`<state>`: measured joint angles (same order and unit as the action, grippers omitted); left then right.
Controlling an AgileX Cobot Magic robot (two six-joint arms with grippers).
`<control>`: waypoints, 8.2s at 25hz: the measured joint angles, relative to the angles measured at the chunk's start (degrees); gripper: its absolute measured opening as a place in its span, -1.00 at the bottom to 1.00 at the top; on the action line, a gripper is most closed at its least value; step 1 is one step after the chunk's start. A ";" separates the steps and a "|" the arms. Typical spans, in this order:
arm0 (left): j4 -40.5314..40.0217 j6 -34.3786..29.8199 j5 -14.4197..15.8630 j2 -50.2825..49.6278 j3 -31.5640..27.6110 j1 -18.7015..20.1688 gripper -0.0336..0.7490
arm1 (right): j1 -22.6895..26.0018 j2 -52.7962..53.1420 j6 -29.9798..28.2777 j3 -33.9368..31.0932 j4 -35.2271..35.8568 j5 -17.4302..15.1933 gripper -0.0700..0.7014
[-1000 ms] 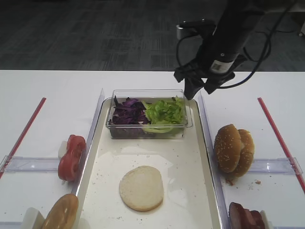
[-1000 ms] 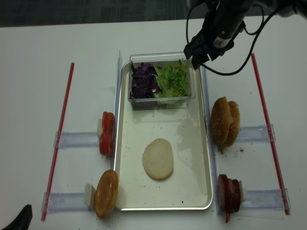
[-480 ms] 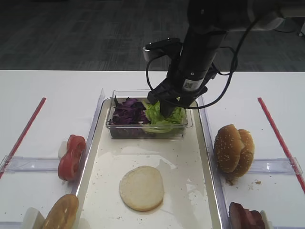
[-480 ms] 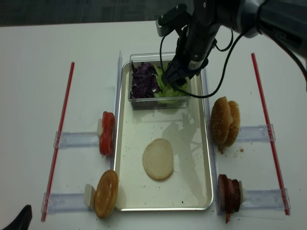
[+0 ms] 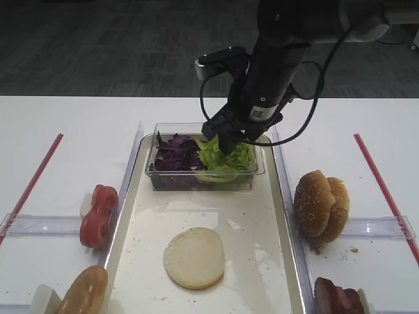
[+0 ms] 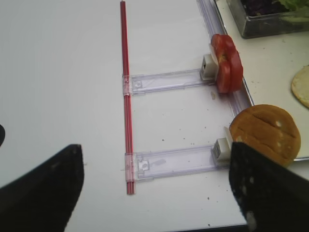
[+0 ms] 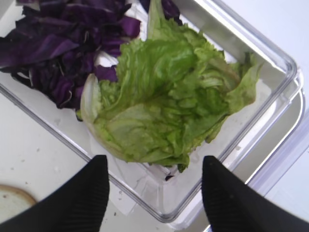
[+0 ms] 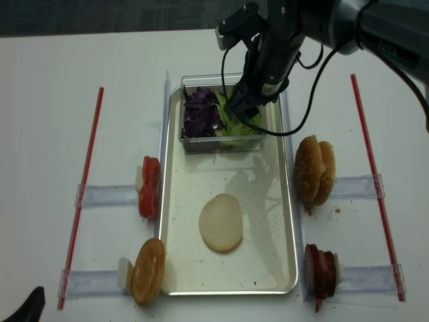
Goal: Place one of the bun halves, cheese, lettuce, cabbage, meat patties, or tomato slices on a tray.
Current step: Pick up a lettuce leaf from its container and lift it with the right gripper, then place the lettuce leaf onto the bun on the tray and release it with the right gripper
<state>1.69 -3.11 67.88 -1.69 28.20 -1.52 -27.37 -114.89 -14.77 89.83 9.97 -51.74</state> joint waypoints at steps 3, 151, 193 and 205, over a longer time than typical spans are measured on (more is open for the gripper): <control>0.00 0.00 0.00 0.00 0.00 0.00 0.53 | 0.00 0.00 -0.51 0.00 -0.09 2.08 0.35; 0.00 0.00 0.00 0.00 0.00 0.00 0.53 | 0.00 -12.90 7.41 35.41 -2.15 -19.37 -0.70; 0.00 0.00 -0.04 0.00 0.00 0.00 0.53 | -20.88 11.77 7.85 1.05 -0.57 -19.13 -0.70; 0.00 0.00 -0.04 0.00 0.00 0.00 0.53 | -20.88 11.89 7.79 -2.43 -1.73 -19.02 -0.70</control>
<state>1.69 -3.11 67.84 -1.69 28.20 -1.52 -48.26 -103.00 -6.98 87.40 8.24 -70.76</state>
